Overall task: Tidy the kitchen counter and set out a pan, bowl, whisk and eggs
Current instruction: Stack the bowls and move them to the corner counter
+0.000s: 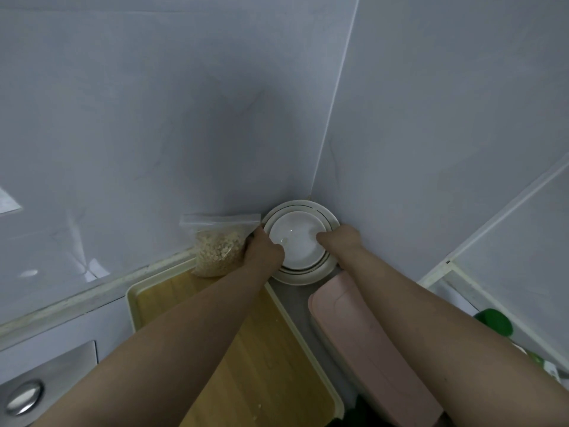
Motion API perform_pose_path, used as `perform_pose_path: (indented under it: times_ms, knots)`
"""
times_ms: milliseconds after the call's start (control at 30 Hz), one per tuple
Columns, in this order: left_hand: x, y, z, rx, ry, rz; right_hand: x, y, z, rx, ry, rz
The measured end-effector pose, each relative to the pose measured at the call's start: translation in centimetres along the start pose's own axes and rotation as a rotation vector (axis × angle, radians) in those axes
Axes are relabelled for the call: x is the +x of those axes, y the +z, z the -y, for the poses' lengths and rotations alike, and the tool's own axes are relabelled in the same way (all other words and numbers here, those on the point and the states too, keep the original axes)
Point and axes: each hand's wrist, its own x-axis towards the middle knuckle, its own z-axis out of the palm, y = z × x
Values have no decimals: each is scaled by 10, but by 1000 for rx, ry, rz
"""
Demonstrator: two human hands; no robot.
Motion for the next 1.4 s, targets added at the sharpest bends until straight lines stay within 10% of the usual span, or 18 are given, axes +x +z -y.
perform_pose_path:
  times_ms: [400,1400]
  knots:
    - [-19,-11,-23,-150,157,-79,-17,-16,3,512,45,-147]
    - [-207,-57,-91,-22,186,-55,-201,-122,-33,797,108,-84]
